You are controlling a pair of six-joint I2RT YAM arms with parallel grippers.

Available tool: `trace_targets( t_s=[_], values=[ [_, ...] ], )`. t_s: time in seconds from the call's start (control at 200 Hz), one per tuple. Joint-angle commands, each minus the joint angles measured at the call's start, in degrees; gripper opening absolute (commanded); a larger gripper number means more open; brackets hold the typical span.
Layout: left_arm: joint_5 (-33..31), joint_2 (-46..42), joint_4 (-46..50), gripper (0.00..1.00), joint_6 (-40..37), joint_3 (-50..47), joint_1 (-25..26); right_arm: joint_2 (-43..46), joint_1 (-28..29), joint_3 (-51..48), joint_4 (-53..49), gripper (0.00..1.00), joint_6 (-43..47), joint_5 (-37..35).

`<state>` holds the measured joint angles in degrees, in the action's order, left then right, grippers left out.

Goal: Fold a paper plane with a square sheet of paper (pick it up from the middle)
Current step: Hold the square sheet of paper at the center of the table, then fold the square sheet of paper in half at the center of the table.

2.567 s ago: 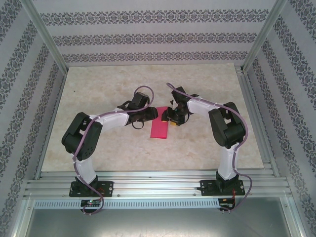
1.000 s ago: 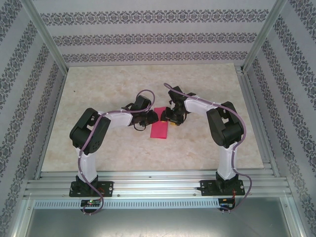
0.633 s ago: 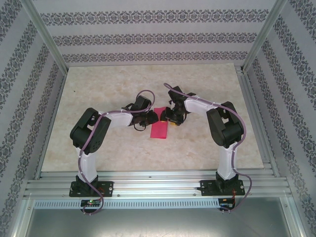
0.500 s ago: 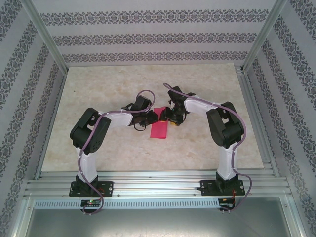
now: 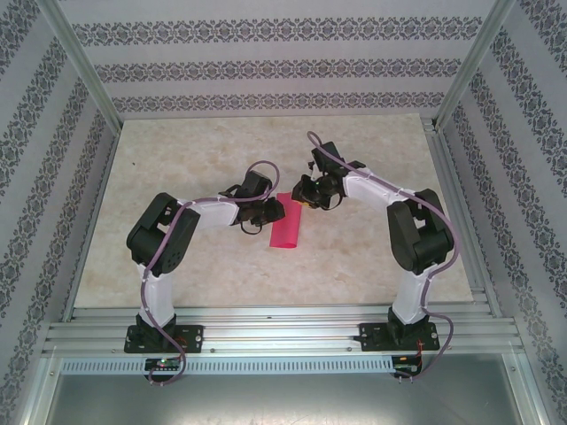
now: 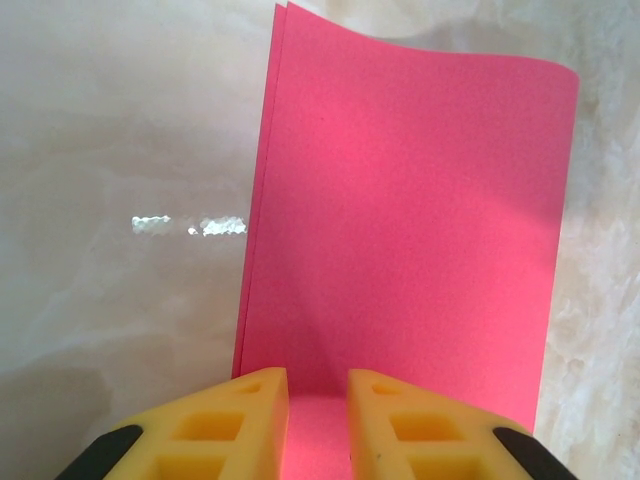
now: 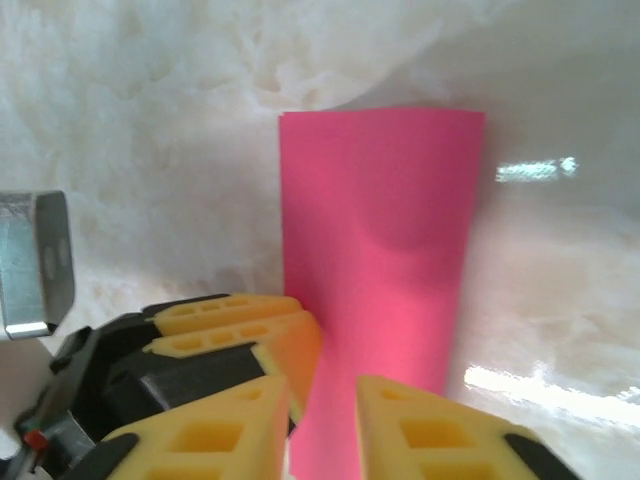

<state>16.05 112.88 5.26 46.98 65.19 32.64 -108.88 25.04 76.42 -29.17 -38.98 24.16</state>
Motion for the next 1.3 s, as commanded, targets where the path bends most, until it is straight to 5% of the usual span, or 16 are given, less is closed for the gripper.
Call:
trace_targets(
  t_s=[0.0, 0.869, 1.299],
  values=[
    [-0.2, 1.6, 1.9, 0.25, -1.5, 1.2, -0.4, -2.9, 0.5, -0.1, 3.3, 0.21, -2.0, 3.2],
    [0.4, 2.6, 3.2, 0.25, -2.5, 1.6, -0.3, -8.8, -0.7, -5.9, 4.1, 0.18, -1.5, 0.0],
    [0.8, 3.3, 3.7, 0.25, -3.0, 1.9, -0.4, -6.4, -1.8, -5.8, 10.2, 0.21, -2.0, 5.0]
  ],
)
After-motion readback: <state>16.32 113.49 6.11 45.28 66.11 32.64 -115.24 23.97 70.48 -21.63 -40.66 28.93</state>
